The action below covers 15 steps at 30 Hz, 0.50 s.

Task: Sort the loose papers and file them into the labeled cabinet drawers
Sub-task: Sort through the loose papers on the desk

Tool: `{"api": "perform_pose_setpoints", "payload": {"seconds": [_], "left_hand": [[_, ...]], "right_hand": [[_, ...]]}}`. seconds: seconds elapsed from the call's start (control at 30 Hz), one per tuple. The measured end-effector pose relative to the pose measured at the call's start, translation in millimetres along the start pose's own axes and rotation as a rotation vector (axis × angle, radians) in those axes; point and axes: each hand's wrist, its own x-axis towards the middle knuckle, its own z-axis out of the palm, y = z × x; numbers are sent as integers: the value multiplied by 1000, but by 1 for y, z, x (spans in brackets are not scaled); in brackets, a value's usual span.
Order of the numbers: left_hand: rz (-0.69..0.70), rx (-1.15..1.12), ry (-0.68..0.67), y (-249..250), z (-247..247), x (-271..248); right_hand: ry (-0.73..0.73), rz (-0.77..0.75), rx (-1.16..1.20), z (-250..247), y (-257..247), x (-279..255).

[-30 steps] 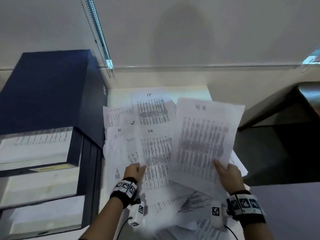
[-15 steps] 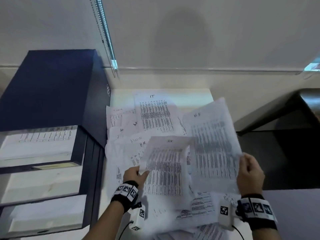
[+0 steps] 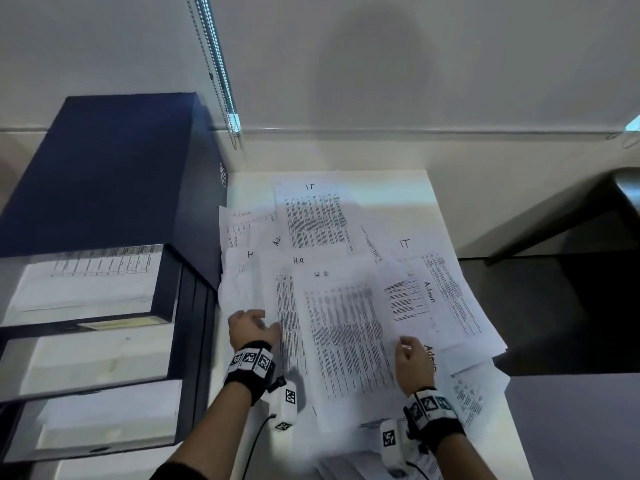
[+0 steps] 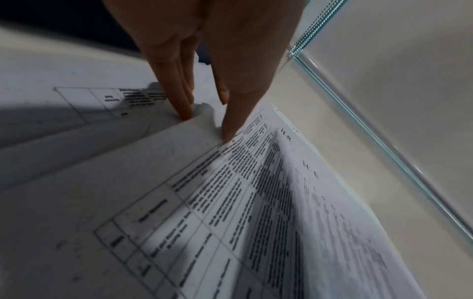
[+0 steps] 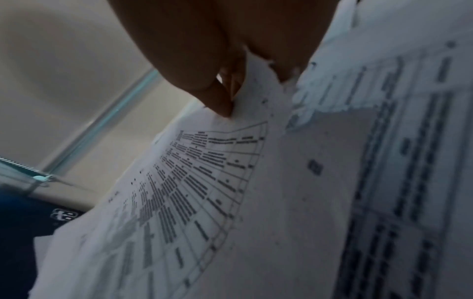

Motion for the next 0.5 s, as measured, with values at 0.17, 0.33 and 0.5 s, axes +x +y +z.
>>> {"api": "perform_pose_setpoints", "payload": {"seconds": [0.17, 0.33, 0.5], "left_hand": [[54, -39, -25, 1, 5, 3], [32, -19, -53, 3, 15, 2], [53, -54, -87, 7, 16, -1]], "right_hand": [[-12, -16, -52, 10, 2, 3], [-119, -99, -341, 20, -11, 11], [-114, -109, -423, 32, -17, 12]]}}
